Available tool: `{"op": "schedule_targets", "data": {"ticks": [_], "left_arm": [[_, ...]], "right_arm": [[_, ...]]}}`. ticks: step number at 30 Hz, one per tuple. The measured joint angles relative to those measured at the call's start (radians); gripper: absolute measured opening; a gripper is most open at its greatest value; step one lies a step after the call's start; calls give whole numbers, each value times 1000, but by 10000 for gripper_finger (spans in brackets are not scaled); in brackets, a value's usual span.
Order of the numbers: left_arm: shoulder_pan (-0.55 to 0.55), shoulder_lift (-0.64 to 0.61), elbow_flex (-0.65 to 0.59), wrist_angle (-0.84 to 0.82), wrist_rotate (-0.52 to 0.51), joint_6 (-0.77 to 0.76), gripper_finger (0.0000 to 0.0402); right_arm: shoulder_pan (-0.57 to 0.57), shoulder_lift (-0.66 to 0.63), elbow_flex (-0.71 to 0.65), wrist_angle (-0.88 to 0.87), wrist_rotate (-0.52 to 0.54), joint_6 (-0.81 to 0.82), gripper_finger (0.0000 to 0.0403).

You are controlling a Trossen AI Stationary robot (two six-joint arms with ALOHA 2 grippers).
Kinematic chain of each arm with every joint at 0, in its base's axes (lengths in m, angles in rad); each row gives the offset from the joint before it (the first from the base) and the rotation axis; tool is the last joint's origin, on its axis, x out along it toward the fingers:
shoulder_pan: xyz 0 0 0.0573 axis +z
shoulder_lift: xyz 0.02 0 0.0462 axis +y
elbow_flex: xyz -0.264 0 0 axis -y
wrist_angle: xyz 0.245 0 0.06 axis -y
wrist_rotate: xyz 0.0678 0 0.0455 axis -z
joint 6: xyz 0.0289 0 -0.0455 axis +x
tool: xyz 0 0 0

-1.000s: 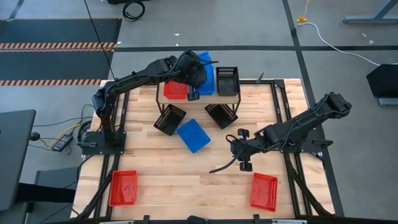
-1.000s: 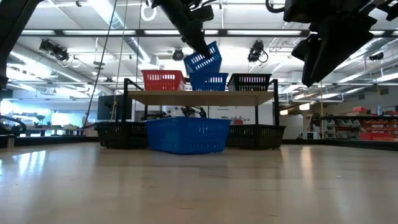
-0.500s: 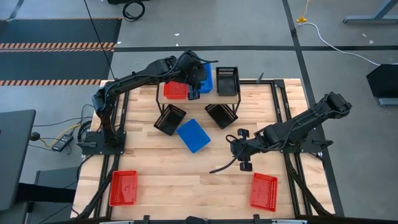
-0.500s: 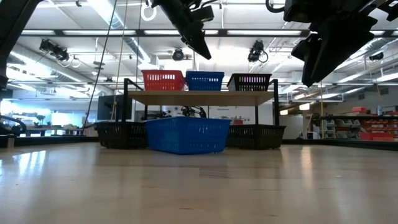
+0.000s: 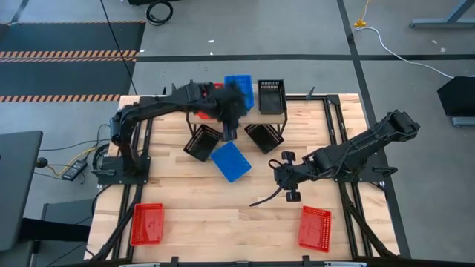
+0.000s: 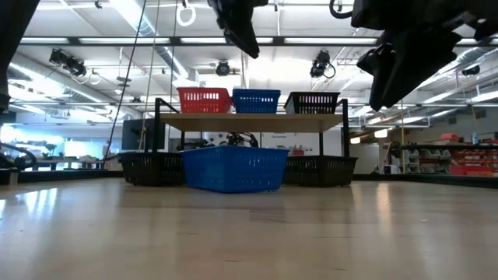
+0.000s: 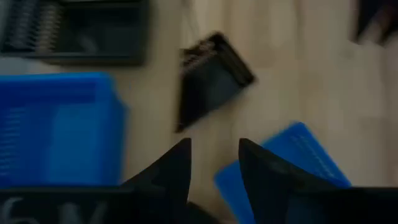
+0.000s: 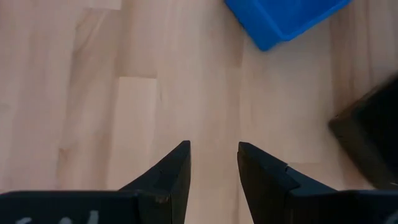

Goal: Stack baskets on shelf by color
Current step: Stack the right black bin on top of the black bin on the shelf

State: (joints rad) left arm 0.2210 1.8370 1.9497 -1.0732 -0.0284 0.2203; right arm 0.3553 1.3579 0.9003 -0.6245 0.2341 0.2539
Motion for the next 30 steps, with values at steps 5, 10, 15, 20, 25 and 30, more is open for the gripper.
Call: {"op": "schedule_targets", "data": {"ticks": [5,10,15,20,25,30], "left_arm": [[-89,-43,-105,76,1,-39,119],[-148,-213,-370,308,0,-104,91],[-181,-464,-700,594,-3,-186,67],[-226,-682,-1004,897,-5,-259,60],[-281,-830,-1228,1055,-38,-302,65],[-344,-907,-1346,1146,-76,-315,63]], "right_arm": [[-33,17,-23,11,74,-4,137],[-75,51,-68,33,107,-57,137],[-134,65,-79,77,136,-155,137],[-196,65,-78,170,166,-344,143],[-280,65,-78,171,166,-448,173],[-346,65,-78,157,161,-492,219]]}}
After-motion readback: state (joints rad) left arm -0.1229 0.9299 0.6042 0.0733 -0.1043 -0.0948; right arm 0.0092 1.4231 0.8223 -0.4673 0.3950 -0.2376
